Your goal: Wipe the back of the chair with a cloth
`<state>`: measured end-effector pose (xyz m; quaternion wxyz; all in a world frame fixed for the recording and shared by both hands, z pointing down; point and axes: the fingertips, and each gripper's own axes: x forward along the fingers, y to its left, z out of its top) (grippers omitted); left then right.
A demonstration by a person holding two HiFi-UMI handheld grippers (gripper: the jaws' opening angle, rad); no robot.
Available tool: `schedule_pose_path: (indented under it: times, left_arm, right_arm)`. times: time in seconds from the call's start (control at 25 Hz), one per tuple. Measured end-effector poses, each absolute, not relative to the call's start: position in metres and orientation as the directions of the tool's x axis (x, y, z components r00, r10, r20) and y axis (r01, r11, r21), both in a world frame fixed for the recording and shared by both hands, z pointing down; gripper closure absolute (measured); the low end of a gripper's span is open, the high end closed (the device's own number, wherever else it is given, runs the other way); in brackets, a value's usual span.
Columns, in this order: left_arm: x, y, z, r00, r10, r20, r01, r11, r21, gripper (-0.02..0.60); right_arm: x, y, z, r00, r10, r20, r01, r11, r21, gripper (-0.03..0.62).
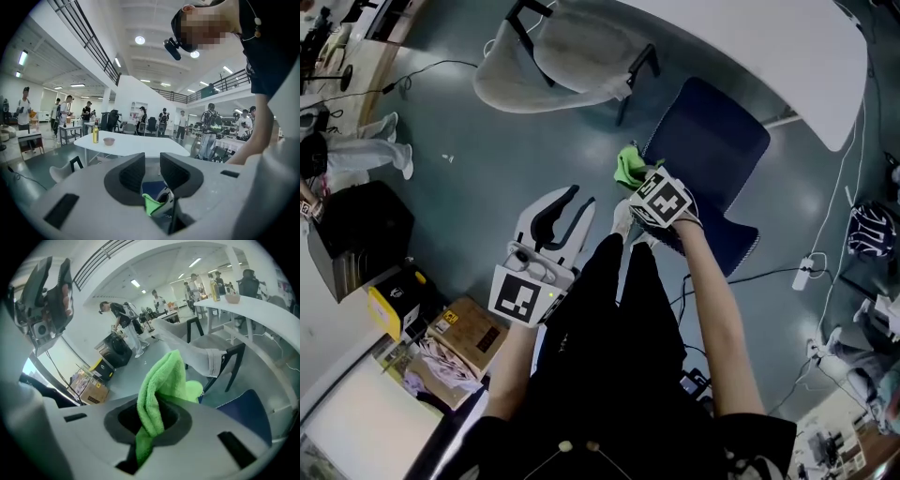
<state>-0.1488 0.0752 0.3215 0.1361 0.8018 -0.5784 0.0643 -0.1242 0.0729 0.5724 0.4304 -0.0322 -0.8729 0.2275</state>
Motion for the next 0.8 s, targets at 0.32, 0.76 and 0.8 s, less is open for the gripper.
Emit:
schedule_pose_path:
  times: [0.32,0.76,0.8]
  left_arm:
    - [-0.17,0.08,0.325,0.299,-0.918,0.261,-0.952,-0.268,0.148,0.48]
    - [-0.137,0.076,0.331,0.406,-0.87,0.28,-0.913,-0.37,0.173,0.48]
    - [-0.136,0.077,0.331,0.411,-0.866,0.284,-0.91,-0.374,0.177,0.48]
  right_arm:
    - [-0.138,0.043,0.594,-0.656,0.149,0.74,-0.246,0.885,-0.395,0.574]
    - [-0.147,-0.001,0.623,-0.663,0.003,0.748,-0.413,0.832,-0.37,0.574]
    - [-0.148,-0.005,0.625,-0.663,-0.005,0.749,-0.426,0.825,-0.371,0.574]
